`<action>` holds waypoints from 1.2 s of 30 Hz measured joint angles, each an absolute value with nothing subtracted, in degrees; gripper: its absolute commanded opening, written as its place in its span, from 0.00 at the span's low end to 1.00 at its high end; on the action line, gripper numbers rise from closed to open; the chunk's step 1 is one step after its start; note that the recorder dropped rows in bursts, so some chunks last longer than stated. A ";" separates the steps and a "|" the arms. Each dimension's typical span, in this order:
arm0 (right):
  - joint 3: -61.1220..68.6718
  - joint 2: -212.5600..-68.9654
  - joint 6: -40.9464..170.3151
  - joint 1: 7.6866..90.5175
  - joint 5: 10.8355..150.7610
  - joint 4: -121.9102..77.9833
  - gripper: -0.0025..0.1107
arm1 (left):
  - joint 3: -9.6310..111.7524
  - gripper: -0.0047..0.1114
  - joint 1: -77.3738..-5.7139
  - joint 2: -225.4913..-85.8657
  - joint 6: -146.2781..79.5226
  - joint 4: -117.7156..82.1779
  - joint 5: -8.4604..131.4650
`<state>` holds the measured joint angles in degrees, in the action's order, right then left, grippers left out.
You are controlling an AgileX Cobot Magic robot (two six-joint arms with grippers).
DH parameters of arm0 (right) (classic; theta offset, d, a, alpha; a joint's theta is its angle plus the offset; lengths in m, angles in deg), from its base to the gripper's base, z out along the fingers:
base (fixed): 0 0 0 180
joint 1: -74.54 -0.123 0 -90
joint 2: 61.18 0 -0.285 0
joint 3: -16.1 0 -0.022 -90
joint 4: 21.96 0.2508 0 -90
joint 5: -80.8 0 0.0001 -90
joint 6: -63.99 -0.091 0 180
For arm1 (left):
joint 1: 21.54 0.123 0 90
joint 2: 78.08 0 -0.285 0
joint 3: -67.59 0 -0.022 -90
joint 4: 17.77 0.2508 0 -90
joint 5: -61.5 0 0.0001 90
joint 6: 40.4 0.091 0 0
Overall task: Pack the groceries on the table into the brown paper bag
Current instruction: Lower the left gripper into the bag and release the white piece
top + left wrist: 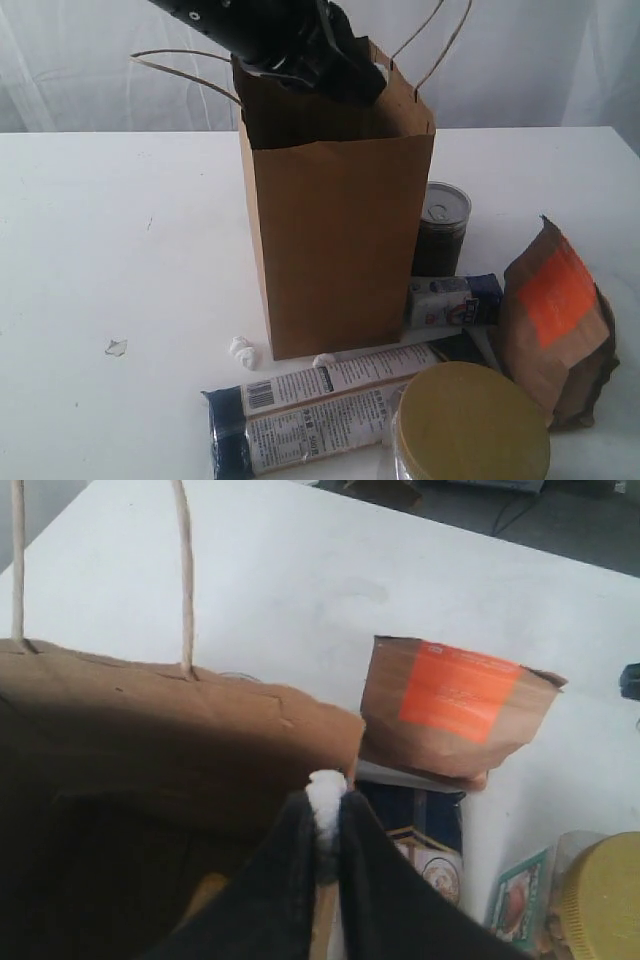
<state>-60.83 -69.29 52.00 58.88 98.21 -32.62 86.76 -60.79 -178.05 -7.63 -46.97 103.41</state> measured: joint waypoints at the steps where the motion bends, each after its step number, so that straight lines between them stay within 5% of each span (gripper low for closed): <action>1: -60.83 -69.29 52.00 58.88 98.21 -32.62 0.02 | 86.76 0.04 -60.79 -178.29 -8.05 -46.31 103.41; 14: -60.83 -69.29 52.00 58.88 98.21 -32.62 0.02 | 86.76 0.18 -60.79 -178.95 -10.90 -40.51 102.84; 26: -60.83 -69.29 52.00 58.88 98.21 -32.62 0.02 | 86.76 0.57 -60.79 -178.95 -11.53 -40.37 102.84; 36: -60.83 -69.29 52.00 58.88 98.21 -32.62 0.02 | 86.76 0.51 -60.79 -174.49 -14.39 -39.95 102.84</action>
